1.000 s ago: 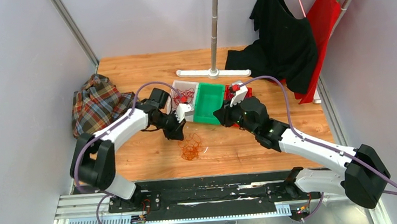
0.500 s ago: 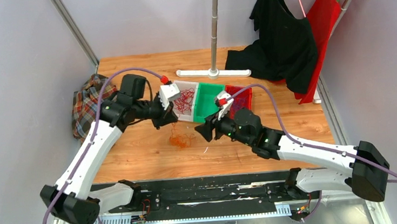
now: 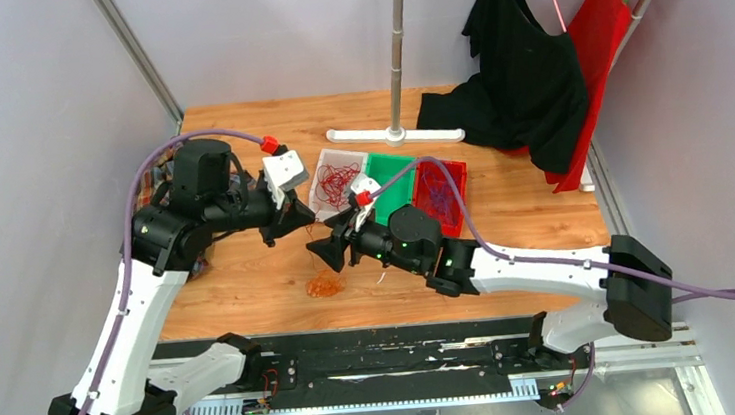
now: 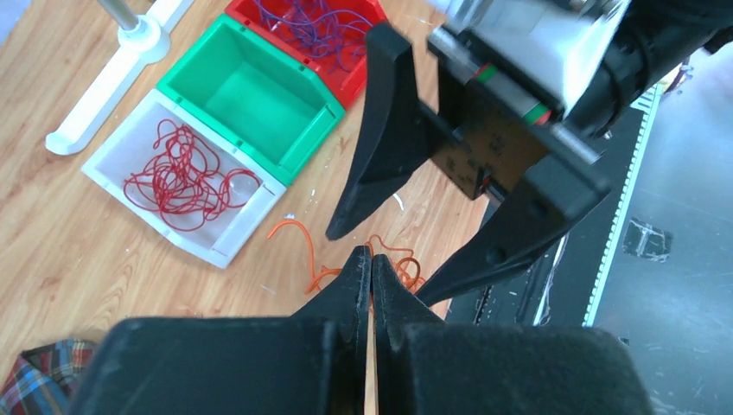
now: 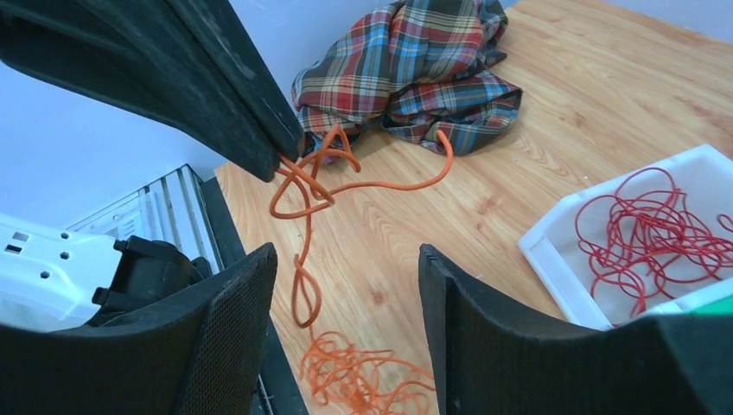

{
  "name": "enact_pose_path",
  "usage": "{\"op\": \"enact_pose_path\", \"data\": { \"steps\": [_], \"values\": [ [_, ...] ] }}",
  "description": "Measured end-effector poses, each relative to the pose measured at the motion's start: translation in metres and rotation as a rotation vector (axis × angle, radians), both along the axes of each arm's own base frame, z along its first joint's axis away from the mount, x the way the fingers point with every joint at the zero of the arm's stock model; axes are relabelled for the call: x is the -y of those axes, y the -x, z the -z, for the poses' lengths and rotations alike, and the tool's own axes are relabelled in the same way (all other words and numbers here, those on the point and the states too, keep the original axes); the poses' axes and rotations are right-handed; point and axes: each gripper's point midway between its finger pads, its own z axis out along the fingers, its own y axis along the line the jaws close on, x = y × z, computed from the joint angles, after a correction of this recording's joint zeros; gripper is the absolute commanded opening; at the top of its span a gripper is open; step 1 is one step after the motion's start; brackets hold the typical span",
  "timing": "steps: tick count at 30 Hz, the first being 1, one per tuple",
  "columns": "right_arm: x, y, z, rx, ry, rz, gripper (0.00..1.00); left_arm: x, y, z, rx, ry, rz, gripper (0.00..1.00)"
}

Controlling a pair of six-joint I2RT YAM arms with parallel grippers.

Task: Untangle the cables

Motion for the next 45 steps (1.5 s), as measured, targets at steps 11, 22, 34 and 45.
{"op": "enact_pose_path", "data": {
  "steps": [11, 22, 34, 45],
  "values": [
    [-0.03, 0.0, 0.027, -0.009, 0.016, -0.045, 0.56, -0.004, 0.011, -0.05, 0.091, 0.058, -0.007, 0.01],
    [-0.04, -0.01, 0.074, -0.063, 0.08, -0.013, 0.36, -0.008, 0.023, -0.095, 0.174, 0.123, -0.016, 0.0],
    [0.004, -0.014, 0.165, -0.163, 0.216, 0.095, 0.32, -0.021, 0.04, -0.175, 0.384, 0.217, -0.048, 0.0],
    [0.023, -0.014, 0.189, -0.213, 0.238, 0.147, 0.01, -0.038, 0.044, -0.233, 0.559, 0.263, -0.123, 0.0]
  ]
}}
